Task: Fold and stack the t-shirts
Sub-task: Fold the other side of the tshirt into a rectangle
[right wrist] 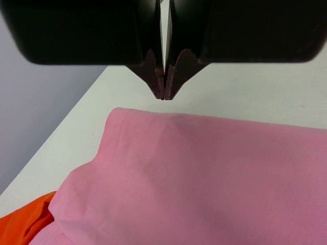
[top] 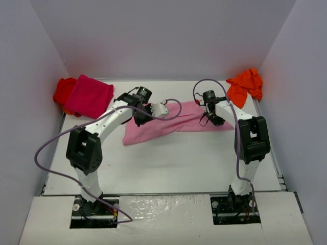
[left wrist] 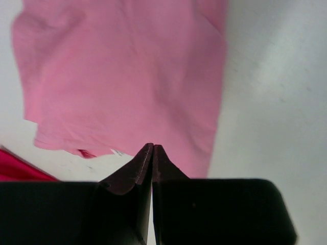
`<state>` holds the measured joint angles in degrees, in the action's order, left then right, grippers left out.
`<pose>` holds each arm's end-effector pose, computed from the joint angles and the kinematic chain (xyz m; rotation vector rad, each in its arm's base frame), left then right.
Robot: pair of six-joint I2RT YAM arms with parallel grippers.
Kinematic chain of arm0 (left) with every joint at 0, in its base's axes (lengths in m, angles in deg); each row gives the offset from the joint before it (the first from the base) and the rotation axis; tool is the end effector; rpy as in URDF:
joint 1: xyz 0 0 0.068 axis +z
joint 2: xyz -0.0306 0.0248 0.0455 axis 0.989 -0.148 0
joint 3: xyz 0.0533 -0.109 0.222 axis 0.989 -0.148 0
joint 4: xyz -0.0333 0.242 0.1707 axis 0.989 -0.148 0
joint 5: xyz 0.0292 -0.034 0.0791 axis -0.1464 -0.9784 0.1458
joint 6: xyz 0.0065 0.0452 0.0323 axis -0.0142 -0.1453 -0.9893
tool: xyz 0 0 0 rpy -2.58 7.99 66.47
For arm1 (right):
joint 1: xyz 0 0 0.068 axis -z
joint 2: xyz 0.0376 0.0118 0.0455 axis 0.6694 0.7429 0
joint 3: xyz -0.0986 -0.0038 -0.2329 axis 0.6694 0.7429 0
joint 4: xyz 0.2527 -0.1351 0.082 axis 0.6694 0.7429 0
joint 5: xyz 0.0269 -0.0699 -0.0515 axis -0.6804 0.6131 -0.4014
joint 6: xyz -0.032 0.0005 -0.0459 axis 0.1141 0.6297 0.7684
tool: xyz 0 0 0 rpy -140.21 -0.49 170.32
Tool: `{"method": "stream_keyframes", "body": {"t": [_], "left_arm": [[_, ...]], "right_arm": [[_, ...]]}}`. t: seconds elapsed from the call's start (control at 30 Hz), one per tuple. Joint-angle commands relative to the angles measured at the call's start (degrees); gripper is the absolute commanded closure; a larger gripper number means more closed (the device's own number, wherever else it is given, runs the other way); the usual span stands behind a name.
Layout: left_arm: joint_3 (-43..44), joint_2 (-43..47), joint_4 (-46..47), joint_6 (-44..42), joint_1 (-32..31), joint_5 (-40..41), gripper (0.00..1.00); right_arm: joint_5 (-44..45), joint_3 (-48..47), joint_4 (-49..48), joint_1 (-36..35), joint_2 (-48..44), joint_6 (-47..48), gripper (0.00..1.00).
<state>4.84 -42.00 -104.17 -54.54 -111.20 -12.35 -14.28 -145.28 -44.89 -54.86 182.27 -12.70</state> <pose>0.3787 -0.2254 0.2433 1.5345 2.0883 -0.2086 0.4213 0.0833 0.1474 -0.7670 2.4757 -0.5125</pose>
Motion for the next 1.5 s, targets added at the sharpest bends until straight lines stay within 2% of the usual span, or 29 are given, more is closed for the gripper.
{"method": "stream_keyframes", "body": {"t": [0.0, 0.17, 0.37, 0.63, 0.9, 1.17, 1.33, 1.47], "left_arm": [[-7.3, 4.6, -0.7, -1.0, -0.2, -4.9, 1.0], [-10.4, 2.8, 1.6, 0.7, 0.0, -6.4, 1.0], [-8.2, -2.8, 2.0, 1.6, 0.4, -7.3, 1.0], [-3.8, -10.4, -5.1, -1.6, 3.0, -6.3, 1.0], [-1.7, -12.3, -13.3, -7.2, 11.7, -7.6, 1.0], [-3.2, -12.0, -14.5, -9.4, 18.8, -7.4, 1.0], [-4.8, -11.6, -14.3, -10.1, 20.8, -8.1, 1.0], [-8.0, -6.1, -13.8, -10.7, 20.5, -10.2, 1.0]], "right_arm": [[-1.2, -1.6, 1.3, -0.4, -0.1, 0.2, 1.0], [1.3, -5.5, 1.6, 0.0, 3.9, 0.6, 1.0], [2.9, -10.7, 2.4, 0.8, 8.6, 1.6, 1.0], [3.5, -15.8, 8.3, 5.3, 15.9, 5.4, 1.0], [8.1, -9.6, 10.1, 7.7, 17.8, 10.2, 1.0], [9.1, -9.7, 10.1, 8.7, 19.1, 11.5, 1.0], [8.9, -8.0, 10.0, 8.7, 19.0, 10.4, 1.0], [8.5, -4.5, 10.0, 8.0, 15.2, 8.7, 1.0]]}}
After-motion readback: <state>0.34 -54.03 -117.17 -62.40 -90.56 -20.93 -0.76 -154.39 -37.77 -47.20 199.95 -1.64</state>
